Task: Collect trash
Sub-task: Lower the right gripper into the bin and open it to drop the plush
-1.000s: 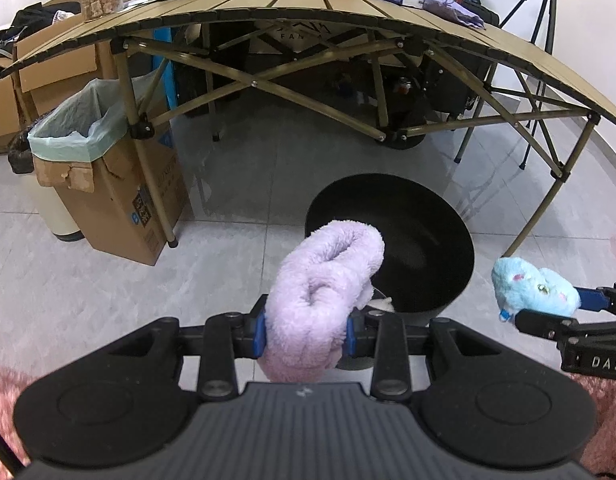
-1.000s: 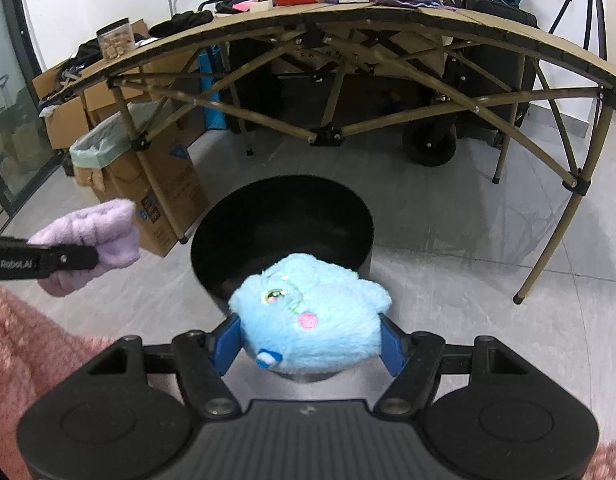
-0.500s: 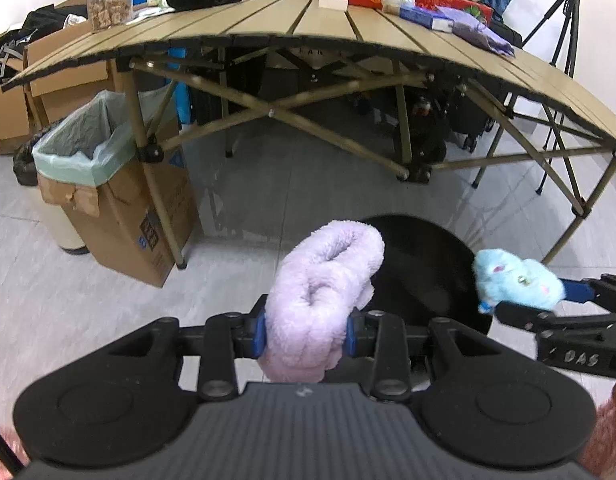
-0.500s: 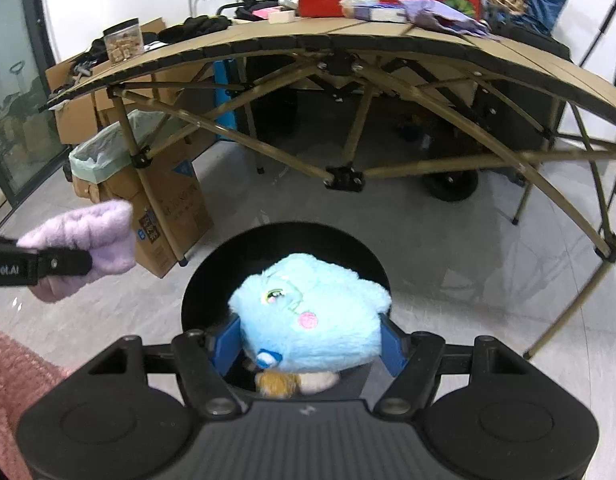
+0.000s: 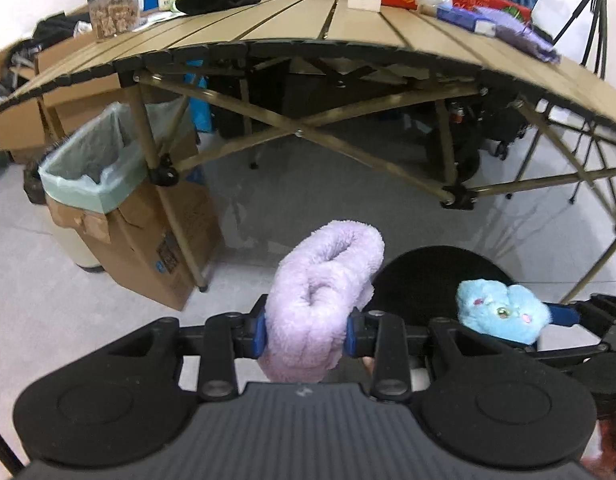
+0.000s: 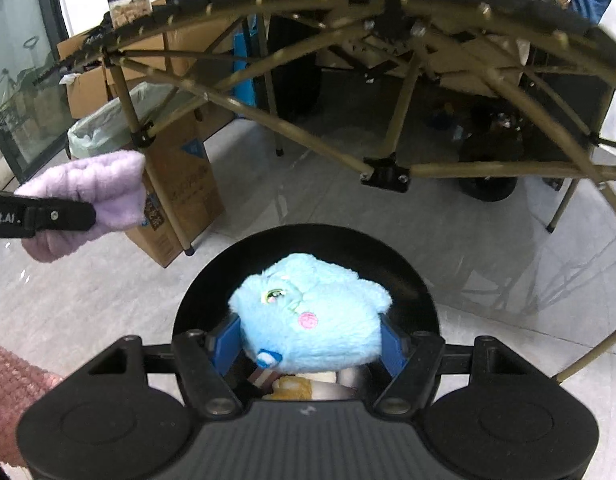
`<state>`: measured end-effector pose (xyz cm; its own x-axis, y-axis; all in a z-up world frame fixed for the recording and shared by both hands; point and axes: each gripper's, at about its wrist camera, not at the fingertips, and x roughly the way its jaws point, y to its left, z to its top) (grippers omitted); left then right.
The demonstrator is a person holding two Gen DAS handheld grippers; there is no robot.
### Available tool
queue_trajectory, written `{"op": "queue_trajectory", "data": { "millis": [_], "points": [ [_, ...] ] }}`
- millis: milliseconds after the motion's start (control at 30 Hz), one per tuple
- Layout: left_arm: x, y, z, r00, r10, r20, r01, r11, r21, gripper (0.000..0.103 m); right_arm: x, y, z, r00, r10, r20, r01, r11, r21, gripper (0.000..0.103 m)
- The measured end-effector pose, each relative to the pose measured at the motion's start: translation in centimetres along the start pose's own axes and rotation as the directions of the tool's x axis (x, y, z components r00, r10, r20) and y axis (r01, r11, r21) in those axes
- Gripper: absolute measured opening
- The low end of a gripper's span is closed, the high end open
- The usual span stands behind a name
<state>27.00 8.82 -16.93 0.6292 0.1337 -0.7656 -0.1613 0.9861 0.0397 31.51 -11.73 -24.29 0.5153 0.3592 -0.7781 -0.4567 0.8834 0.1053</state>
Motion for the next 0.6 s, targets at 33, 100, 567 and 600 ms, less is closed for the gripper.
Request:
{"op": "queue_trajectory", "data": {
  "millis": [33,100,567,600],
  "points": [
    [0.4,0.1,-0.2,1.0,0.009,-0.007,-0.009,1.0,0.004,0.035,0.3,0.0,-0.1,1.0,0.001,-0.008,-0.001,1.0,0.001,0.068],
    [1.1,0.5,-0.5,0.999,0.012,-0.033,-0.012,1.0,0.003,0.035,0.9,0.1,-0.3,1.0,0.0,-0.024,0.0,1.0,0.001,0.068],
    [2.2,-0.1,-1.3,0.997,0.012,-0.071,-0.01,1.0,0.023,0.035,2.5,0.3,-0.8,0.998,0.0,-0.069,0.001,1.0,0.006,0.069],
    [2.2,-0.2,-1.3,0.997,0.012,-0.07,-0.011,1.0,0.025,0.035,2.6,0.3,-0.8,0.998,-0.002,-0.069,0.003,1.0,0.007,0.07]
  ]
}}
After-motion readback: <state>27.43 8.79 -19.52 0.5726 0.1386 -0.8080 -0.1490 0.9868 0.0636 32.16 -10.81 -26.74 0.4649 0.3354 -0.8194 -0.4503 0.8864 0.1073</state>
